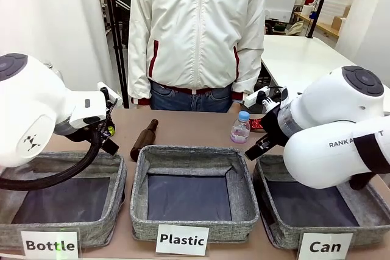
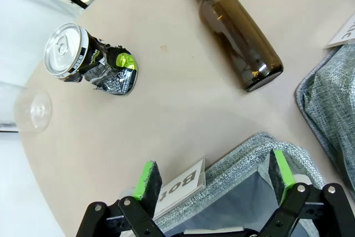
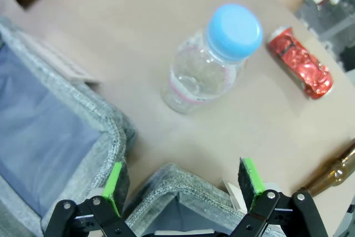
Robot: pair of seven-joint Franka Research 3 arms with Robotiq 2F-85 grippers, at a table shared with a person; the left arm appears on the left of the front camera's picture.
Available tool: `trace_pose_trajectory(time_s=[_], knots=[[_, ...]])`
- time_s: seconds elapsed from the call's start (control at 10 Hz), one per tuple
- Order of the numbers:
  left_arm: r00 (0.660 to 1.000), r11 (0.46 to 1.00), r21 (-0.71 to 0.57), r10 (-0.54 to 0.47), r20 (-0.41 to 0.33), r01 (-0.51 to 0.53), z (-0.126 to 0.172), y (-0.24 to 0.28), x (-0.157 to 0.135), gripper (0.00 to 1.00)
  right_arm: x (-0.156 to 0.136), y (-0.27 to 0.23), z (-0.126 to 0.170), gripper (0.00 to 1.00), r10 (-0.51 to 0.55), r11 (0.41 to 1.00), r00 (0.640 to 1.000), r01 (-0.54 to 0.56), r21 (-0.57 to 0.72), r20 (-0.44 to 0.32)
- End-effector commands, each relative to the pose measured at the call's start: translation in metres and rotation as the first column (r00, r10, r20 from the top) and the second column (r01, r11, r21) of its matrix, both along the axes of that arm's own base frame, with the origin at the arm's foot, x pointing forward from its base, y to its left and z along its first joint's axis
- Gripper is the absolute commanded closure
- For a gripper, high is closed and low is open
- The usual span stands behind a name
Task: Sort the can waste into the basket.
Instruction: Pick up the can waste from the table and place it in the right Fabric basket.
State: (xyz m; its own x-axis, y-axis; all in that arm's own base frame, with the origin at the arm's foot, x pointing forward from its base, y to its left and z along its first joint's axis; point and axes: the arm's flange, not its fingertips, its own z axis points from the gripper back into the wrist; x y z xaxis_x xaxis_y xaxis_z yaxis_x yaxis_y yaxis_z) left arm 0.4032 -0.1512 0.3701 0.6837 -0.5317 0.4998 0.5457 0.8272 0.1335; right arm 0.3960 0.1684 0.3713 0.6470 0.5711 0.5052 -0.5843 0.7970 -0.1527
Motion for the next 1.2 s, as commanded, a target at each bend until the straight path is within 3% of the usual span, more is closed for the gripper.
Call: trace_pose_trajectory(time_s=[0.0,0.1,0.3,0.4,0.5,0.6,0.7,0.8,0.9,1.0,1.1], knots=[[1.0,1.0,0.0,0.0,0.0,0.0,0.0,0.0,0.0,0.0,0.0,0.0,0.0,0.0,-0.001,1.0,1.0,0.001,0.001,0.0],[1.0,1.0,0.0,0.0,0.0,0.0,0.0,0.0,0.0,0.0,0.0,0.0,0.0,0.0,0.0,1.0,1.0,0.0,0.0,0.0],[0.986,0.996,-0.057,-0.08,-0.144,0.072,0.03,0.003,-0.025,0.0,-0.012,-0.01,0.036,0.0,-0.001,1.0,0.998,0.002,0.017,-0.067],[0.969,0.992,-0.124,-0.031,-0.246,0.0,0.056,0.003,-0.044,0.0,-0.021,-0.022,0.059,0.0,-0.013,0.997,0.986,0.026,0.073,-0.168],[0.943,0.972,-0.226,-0.136,-0.303,0.067,0.074,0.015,-0.061,0.0,-0.027,-0.036,0.081,0.0,-0.033,0.971,0.975,0.083,0.222,-0.219],[0.937,0.947,-0.311,-0.175,-0.301,0.077,0.094,0.027,-0.078,0.0,-0.037,-0.05,0.099,0.0,-0.016,0.94,0.952,0.119,0.321,-0.305],[0.914,0.889,-0.438,-0.28,-0.294,0.132,0.108,0.049,-0.092,0.0,-0.047,-0.072,0.116,0.0,0.048,0.888,0.904,0.156,0.433,-0.425],[0.92,0.836,-0.529,-0.312,-0.238,0.146,0.124,0.085,-0.103,0.0,-0.061,-0.109,0.133,0.0,0.192,0.775,0.873,0.145,0.615,-0.448],[0.902,0.751,-0.633,-0.388,-0.189,0.19,0.131,0.131,-0.103,0.0,-0.072,-0.148,0.141,0.0,0.237,0.664,0.88,0.163,0.73,-0.412],[0.901,0.661,-0.731,-0.405,-0.156,0.17,0.129,0.179,-0.097,0.0,-0.078,-0.194,0.139,0.0,0.234,0.552,0.893,0.203,0.809,-0.384],[0.922,0.568,-0.814,-0.368,-0.119,0.121,0.122,0.227,-0.099,0.0,-0.079,-0.238,0.129,0.0,0.226,0.408,0.895,0.272,0.872,-0.385]])
